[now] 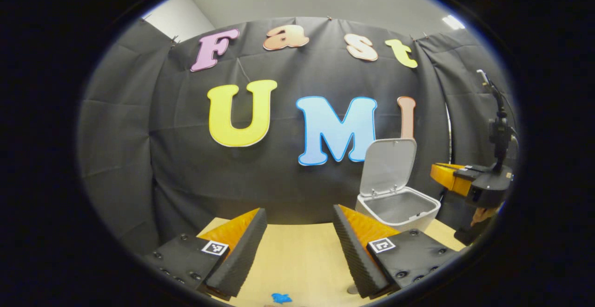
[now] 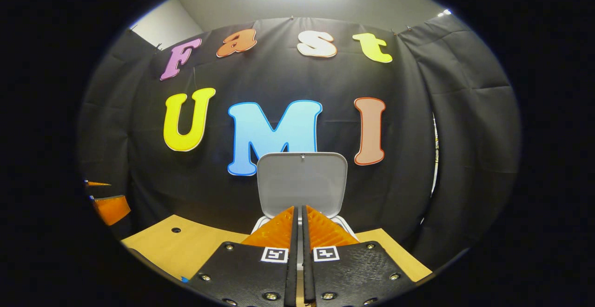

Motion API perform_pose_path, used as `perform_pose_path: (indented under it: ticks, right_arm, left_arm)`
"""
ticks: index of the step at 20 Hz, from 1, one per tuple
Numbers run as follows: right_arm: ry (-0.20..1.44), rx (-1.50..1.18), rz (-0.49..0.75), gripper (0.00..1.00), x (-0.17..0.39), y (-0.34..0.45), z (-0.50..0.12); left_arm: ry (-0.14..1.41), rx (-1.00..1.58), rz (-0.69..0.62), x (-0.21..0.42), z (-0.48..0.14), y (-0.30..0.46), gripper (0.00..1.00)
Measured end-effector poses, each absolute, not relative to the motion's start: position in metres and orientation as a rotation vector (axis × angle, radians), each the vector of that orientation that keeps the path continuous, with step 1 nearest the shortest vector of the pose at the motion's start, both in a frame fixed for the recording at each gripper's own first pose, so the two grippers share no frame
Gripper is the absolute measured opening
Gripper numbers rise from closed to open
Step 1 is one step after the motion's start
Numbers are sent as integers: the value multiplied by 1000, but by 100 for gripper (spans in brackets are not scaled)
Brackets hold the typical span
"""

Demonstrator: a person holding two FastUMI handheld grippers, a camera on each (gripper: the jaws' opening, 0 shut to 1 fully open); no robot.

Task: Press the lid of the desktop garbage bin to open it, pick up the crumpled paper on the desktop and throw it into the bin, then pick up the pop can on the desktop and drop it into the bin, and finally close the garbage bin lid.

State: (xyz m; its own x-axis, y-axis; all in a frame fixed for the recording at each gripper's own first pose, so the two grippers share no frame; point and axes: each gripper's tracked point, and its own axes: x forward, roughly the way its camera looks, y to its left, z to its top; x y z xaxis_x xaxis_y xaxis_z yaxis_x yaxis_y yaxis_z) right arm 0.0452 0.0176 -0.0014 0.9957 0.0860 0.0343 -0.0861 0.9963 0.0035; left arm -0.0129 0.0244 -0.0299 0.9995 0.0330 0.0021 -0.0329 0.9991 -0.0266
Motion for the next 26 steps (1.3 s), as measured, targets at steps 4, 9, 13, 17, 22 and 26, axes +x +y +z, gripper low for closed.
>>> perform_pose_path:
  ticks: [4, 9, 13, 17, 22, 26]
  right_arm:
    - [-23, 10, 98, 5, 33, 23, 0]
    - [-17, 13, 100, 5, 19, 26, 9]
    - [-24, 18, 99, 5, 12, 30, 22]
    - [-35, 17, 92, 5, 9, 33, 35]
    - [-40, 0, 76, 5, 9, 36, 43]
    - [-38, -17, 66, 5, 11, 38, 45]
  left_arm:
    - [-7, -28, 35, -15, -44, 32, 95]
    - [-18, -38, 35, -22, -80, 43, 94]
    - [24, -59, 56, -24, -121, 56, 94]
    - [82, -43, 53, -21, -164, 62, 95]
    - [162, -65, 47, -15, -220, 66, 94]
    - [251, -81, 51, -10, -271, 71, 95]
